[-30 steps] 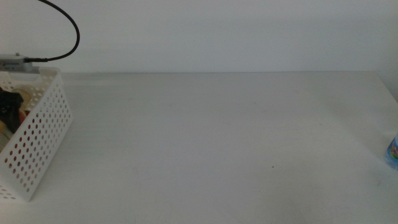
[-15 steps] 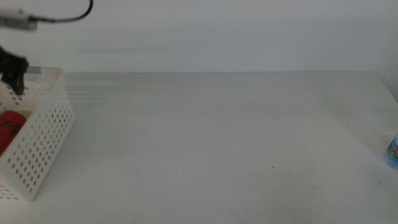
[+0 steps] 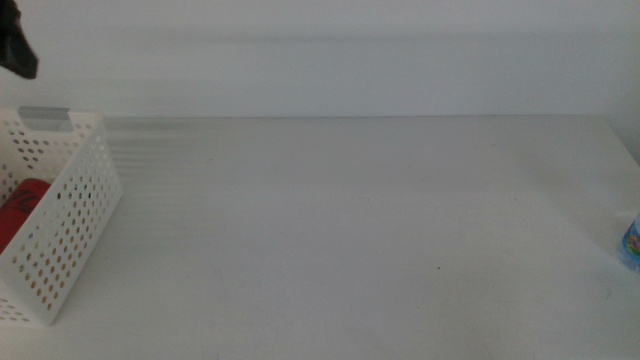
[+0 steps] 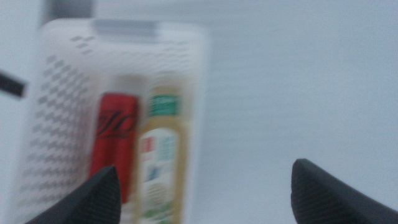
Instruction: Use arms to grab the bottles and put them into the dustbin to the left of the table.
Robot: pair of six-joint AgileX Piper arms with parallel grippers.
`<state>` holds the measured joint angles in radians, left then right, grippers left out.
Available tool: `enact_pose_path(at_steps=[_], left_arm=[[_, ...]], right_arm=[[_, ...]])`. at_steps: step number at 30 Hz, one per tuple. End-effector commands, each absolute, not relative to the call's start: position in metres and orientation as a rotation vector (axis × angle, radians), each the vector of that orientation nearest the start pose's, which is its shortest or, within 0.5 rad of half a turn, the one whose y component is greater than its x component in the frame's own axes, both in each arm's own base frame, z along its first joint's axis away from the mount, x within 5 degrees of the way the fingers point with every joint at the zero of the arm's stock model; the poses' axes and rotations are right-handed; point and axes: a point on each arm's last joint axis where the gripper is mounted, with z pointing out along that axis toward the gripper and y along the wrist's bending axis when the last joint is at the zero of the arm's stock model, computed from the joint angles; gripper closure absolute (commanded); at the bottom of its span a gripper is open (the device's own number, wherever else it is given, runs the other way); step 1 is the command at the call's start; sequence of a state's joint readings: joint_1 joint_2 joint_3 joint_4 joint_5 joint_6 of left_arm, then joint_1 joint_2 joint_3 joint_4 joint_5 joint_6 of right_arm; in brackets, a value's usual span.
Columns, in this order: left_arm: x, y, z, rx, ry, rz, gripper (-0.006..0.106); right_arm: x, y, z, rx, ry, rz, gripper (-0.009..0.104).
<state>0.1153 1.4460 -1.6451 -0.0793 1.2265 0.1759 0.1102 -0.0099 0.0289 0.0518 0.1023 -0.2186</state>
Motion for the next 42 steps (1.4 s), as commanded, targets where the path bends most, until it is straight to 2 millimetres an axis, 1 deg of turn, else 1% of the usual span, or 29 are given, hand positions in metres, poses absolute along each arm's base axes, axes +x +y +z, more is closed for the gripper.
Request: enact_pose_path(at_steps=[1,4,6,9,13,17,20,24,28,33,36,42], left_arm=[[0.259,0.011,0.455,0.136,2.286,-0.09,0.01],[0.237,-0.002,0.454,0.223,2.158,-0.186,0.01],[0.224,-0.016,0.448,0.309,2.092,-0.216,0.01],[0.207,-0.039,0.433,0.43,2.032,-0.228,0.01],[0.18,-0.066,0.416,0.557,1.908,-0.258,0.012],[0.156,-0.083,0.393,0.63,1.781,-0.307,0.014],[0.141,-0.086,0.378,0.661,1.718,-0.333,0.017],[0.13,-0.087,0.356,0.674,1.735,-0.375,0.02],[0.128,-0.088,0.339,0.66,1.798,-0.425,0.021],[0.13,-0.089,0.324,0.644,1.851,-0.441,0.021],[0.13,-0.086,0.315,0.568,1.883,-0.449,0.021],[0.127,-0.077,0.296,0.295,1.985,-0.536,0.021]], right_arm=[[0.054,0.006,0.206,-0.215,1.479,-0.065,0.028],[0.054,0.006,0.206,-0.215,1.479,-0.065,0.028],[0.054,0.006,0.206,-0.215,1.479,-0.065,0.028],[0.054,0.006,0.206,-0.215,1.479,-0.065,0.028],[0.054,0.006,0.206,-0.215,1.479,-0.065,0.028],[0.054,0.006,0.206,-0.215,1.479,-0.065,0.028],[0.054,0.006,0.206,-0.215,1.479,-0.065,0.028],[0.054,0.006,0.206,-0.215,1.479,-0.065,0.028],[0.054,0.006,0.206,-0.215,1.479,-0.065,0.028],[0.054,0.006,0.206,-0.215,1.479,-0.065,0.028],[0.054,0.006,0.206,-0.215,1.479,-0.065,0.028],[0.054,0.006,0.206,-0.215,1.479,-0.065,0.028]])
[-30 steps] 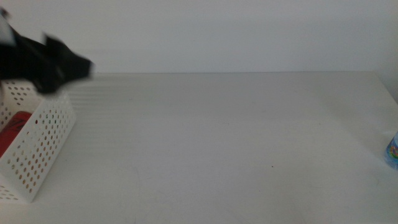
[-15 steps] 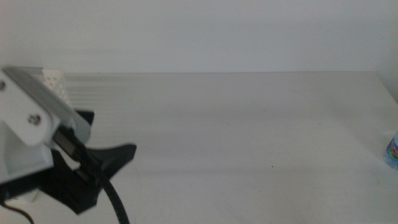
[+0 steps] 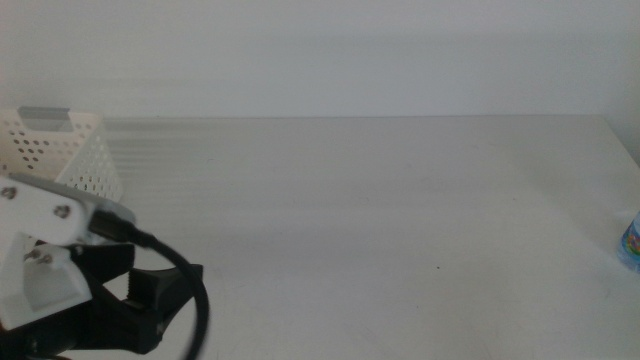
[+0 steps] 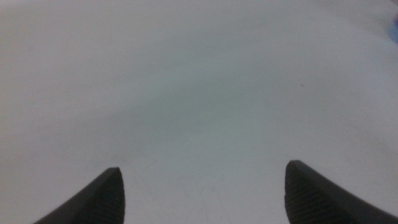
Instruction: Use arms to grab the bottles and put them into the dustbin to the left of the table.
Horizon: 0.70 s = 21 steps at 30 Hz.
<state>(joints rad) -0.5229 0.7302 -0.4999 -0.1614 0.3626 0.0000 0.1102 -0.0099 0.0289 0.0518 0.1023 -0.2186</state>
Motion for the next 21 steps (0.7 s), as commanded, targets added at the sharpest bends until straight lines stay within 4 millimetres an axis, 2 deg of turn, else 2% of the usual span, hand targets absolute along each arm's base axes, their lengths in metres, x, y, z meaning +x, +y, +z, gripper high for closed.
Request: enact_pose_path(at_steps=[1,5,12,21], left_arm=[[0.127,-0.076,0.294,0.27,1.995,-0.539,0.021],[0.126,-0.077,0.292,0.29,1.997,-0.527,0.021],[0.118,-0.091,0.294,0.553,1.916,-0.491,0.021],[0.118,-0.091,0.294,0.57,1.908,-0.477,0.021]], right_arm=[[0.054,0.006,0.206,-0.215,1.479,-0.065,0.028],[0.054,0.006,0.206,-0.215,1.479,-0.065,0.028],[0.054,0.006,0.206,-0.215,1.479,-0.065,0.028],[0.054,0.006,0.206,-0.215,1.479,-0.065,0.028]])
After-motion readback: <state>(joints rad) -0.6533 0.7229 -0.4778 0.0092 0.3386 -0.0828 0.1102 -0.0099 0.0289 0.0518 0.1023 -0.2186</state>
